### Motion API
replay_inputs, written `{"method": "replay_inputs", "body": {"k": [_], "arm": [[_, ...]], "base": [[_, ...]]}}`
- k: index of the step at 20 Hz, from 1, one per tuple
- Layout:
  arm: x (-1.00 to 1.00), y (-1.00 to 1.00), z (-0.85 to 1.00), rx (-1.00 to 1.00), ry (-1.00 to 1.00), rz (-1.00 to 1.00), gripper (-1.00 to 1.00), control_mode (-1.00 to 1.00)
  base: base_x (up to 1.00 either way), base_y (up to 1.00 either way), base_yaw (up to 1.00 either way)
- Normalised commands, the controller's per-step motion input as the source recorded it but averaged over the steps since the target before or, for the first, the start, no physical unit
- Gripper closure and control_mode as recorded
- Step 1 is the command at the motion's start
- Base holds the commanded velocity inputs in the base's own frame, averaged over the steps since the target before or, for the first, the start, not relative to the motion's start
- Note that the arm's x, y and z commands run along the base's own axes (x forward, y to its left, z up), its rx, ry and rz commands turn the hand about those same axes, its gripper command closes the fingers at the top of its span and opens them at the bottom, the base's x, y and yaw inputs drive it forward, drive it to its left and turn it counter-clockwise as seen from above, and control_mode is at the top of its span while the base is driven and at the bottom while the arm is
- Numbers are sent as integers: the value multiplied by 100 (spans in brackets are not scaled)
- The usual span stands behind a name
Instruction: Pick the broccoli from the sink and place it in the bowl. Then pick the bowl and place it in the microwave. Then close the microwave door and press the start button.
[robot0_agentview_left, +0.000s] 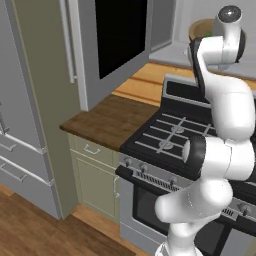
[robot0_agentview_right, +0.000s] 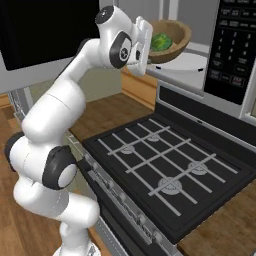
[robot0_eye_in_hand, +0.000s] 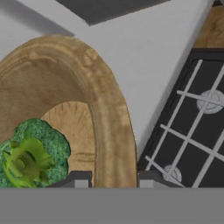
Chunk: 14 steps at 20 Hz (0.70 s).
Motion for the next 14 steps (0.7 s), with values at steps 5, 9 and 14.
{"method": "replay_inputs", "body": {"k": [5, 9, 14], "arm": [[58, -24, -3, 0, 1, 0, 100, -100], [45, -49, -7, 3, 0, 0, 100, -100], [35, -52, -12, 7, 1, 0, 100, -100]], "base": [[0, 0, 0], [0, 0, 0], [0, 0, 0]]}}
